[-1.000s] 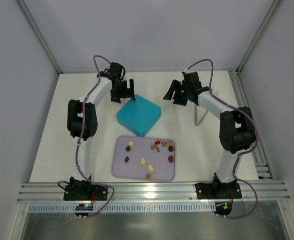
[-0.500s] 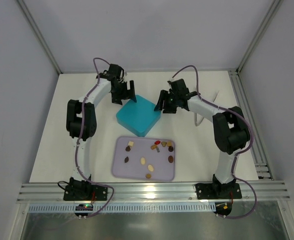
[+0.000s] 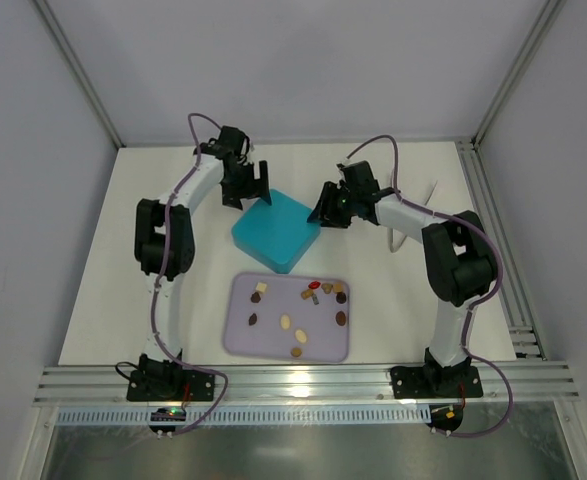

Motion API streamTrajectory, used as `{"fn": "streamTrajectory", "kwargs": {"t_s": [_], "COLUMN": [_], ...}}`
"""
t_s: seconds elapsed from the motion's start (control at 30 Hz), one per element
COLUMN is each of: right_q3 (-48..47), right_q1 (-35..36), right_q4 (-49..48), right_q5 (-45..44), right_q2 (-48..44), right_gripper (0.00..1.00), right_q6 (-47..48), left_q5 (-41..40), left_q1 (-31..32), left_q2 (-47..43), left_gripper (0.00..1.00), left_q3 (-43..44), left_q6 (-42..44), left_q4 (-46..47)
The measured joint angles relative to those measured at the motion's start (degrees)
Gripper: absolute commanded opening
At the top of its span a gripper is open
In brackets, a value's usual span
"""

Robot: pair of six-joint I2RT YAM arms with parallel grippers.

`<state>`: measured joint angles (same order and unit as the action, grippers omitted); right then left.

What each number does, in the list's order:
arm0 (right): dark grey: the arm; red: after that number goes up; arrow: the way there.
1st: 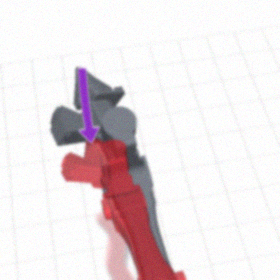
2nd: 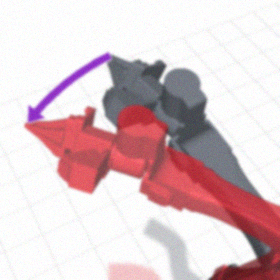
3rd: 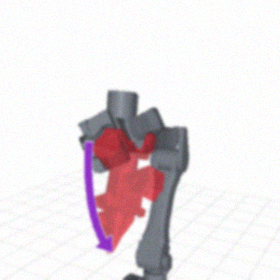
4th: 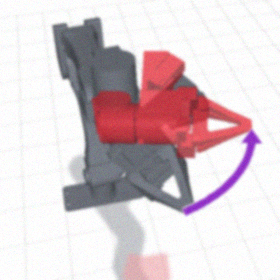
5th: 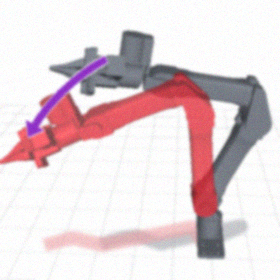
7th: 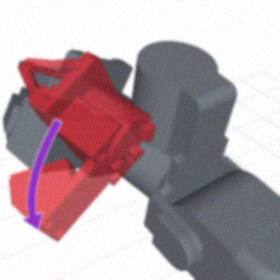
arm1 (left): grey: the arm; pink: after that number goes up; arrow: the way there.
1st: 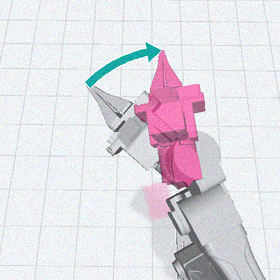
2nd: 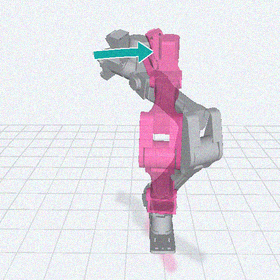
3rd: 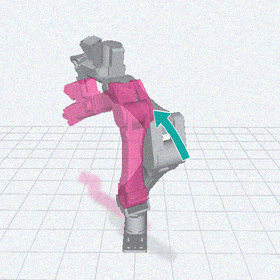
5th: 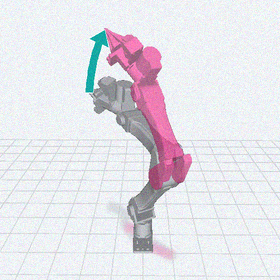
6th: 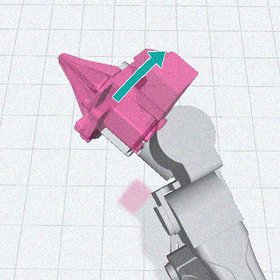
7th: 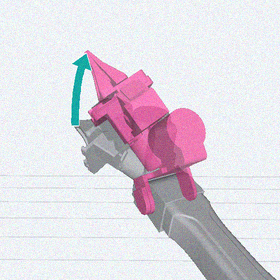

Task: Pack the chocolate

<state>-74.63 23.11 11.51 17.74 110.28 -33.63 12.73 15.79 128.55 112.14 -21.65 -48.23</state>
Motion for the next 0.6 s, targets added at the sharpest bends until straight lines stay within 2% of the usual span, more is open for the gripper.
{"fn": "streamTrajectory", "kwargs": {"t_s": [0.23, 0.53, 0.6], "right_q3": [1.5, 2.0, 2.0], "right_q1": [-1.3, -2.2, -2.2], "right_q4": [-3.3, -9.0, -9.2], "right_q5": [2.7, 5.7, 5.9], "right_q2": [0.5, 2.7, 2.8], "right_gripper": [0.43, 0.25, 0.17], "right_q6": [-2.3, -5.1, -5.3], "left_q5": [-4.0, -5.3, -5.2], "left_q1": [1.6, 3.1, 3.3], "left_q2": [2.9, 6.7, 7.4], "left_gripper": [0.87, 0.85, 0.84], "left_q3": [6.8, 13.7, 15.0], "left_q6": [2.2, 3.1, 3.3], "left_q4": [-5.5, -9.4, -10.2]}}
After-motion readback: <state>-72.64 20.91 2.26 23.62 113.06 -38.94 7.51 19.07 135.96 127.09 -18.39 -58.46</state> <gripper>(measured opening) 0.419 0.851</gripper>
